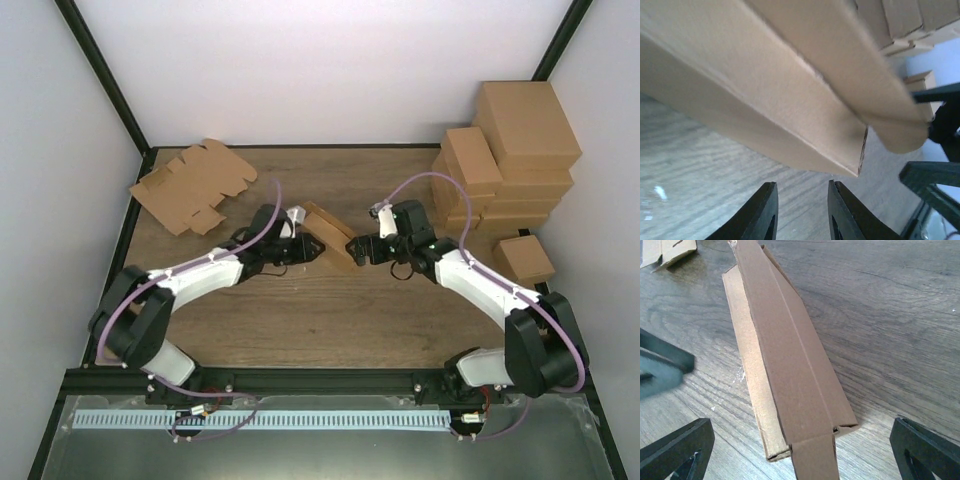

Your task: Fold the paper box

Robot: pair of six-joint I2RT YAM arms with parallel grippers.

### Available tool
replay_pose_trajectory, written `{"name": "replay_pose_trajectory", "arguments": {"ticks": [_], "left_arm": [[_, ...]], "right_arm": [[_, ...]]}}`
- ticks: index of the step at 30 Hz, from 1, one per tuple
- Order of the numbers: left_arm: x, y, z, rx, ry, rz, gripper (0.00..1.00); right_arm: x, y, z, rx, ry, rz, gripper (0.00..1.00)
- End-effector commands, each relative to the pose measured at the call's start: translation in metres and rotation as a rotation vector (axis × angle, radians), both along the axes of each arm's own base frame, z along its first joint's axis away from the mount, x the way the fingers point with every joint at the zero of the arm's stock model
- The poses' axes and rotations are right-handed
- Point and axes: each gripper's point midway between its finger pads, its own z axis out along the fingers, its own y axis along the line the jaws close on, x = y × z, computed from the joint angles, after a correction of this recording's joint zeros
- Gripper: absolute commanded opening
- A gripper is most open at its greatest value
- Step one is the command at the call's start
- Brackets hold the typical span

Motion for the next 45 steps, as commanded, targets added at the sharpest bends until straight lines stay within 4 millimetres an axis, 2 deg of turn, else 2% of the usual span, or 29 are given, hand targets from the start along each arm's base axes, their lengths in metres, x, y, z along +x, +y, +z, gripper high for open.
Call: {"name": "replay_pose_trajectory", "arguments": {"ticks": [1,3,5,9,13,19,21,25,31,36,45], "left_arm": [[0.017,0.045,0.02,0.151,-0.111,0.087,0.3],[0.027,0.067,0.028,0.182,-0.134,0.118,0.32],[0.04,0.087,0.039,0.197,-0.18,0.137,0.39],[0.064,0.102,0.067,0.325,-0.39,0.09,0.44],[0.083,0.096,0.078,0.381,-0.531,0.032,0.59],[0.106,0.082,0.072,0.437,-0.626,-0.088,0.63],[0.108,0.076,0.072,0.401,-0.655,-0.162,0.68],[0.106,0.062,0.072,0.343,-0.701,-0.294,0.72],[0.111,0.055,0.037,0.387,-0.676,-0.424,0.7],[0.118,0.051,0.028,0.395,-0.684,-0.454,0.67],[0.121,0.044,0.022,0.378,-0.653,-0.484,0.53]], "right_arm": [[-0.004,-0.001,0.005,0.017,-0.012,-0.022,1.0],[-0.009,0.0,0.002,0.024,-0.01,-0.018,1.0],[-0.013,0.002,-0.001,0.035,-0.006,-0.014,1.0],[-0.017,0.004,-0.005,0.039,-0.017,-0.013,1.0],[-0.015,0.004,-0.007,0.027,-0.028,-0.017,1.0],[-0.013,0.006,-0.007,0.017,-0.026,-0.008,1.0],[-0.013,0.005,-0.006,0.015,-0.026,-0.01,1.0],[-0.014,0.005,-0.002,0.015,-0.029,-0.007,1.0],[-0.013,0.007,0.001,0.015,-0.024,0.003,1.0],[-0.014,0.008,0.0,0.016,-0.022,0.008,1.0],[-0.013,0.007,-0.002,0.01,-0.017,0.001,0.99]]}}
